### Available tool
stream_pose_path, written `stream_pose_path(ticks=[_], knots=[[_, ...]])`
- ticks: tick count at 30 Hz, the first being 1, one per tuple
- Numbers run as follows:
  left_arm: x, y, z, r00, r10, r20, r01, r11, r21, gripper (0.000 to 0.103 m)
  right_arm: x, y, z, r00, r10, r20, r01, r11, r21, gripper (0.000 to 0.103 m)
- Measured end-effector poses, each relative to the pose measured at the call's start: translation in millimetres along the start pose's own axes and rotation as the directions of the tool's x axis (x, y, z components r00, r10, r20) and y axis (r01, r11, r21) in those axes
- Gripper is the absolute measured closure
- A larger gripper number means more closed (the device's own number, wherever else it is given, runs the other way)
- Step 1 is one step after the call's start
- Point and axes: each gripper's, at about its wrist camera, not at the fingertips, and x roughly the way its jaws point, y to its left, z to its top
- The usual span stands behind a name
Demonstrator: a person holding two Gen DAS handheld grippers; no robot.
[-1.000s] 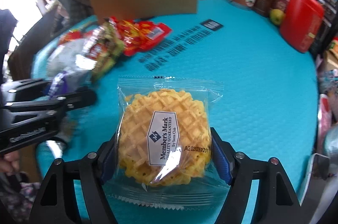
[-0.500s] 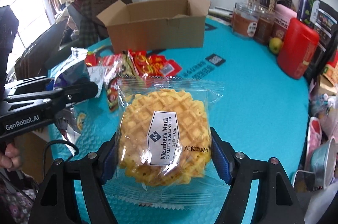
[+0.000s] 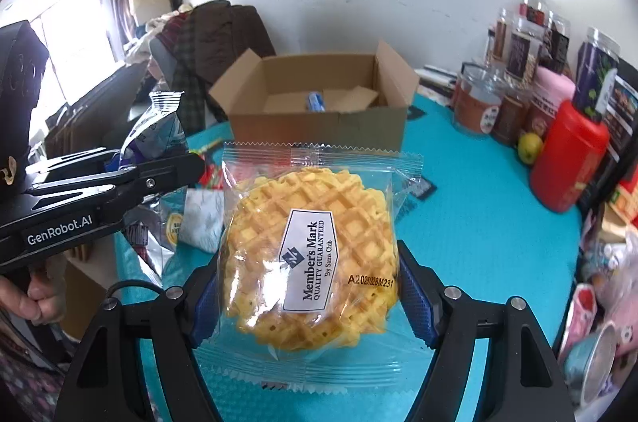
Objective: Organize snacks
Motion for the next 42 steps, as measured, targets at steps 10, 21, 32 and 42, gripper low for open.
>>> stream_pose_path(ticks=[10, 21, 32, 42], knots=[[-4, 11, 37, 0.996, 0.012, 0.091, -0.011, 1.000, -0.008, 0.070, -2, 6, 39, 0.997, 0.023, 0.080, -0.020, 0.999, -0.034, 0.027], [13, 24, 82, 0.990, 0.014, 0.143, -0.012, 1.000, -0.017, 0.070, 8, -4, 93, 0.990, 0.037, 0.137, -0.031, 0.998, -0.046, 0.027], [37, 40, 138, 0.978, 0.016, 0.210, -0.015, 1.000, -0.011, 0.070, 27, -16, 152, 0.980, 0.031, 0.198, -0.016, 0.997, -0.077, 0.027], [72, 59, 188, 0.965, 0.040, 0.259, -0.029, 0.999, -0.044, 0.070, 61, -26, 192, 0.973, 0.009, 0.232, 0.007, 0.997, -0.071, 0.027]])
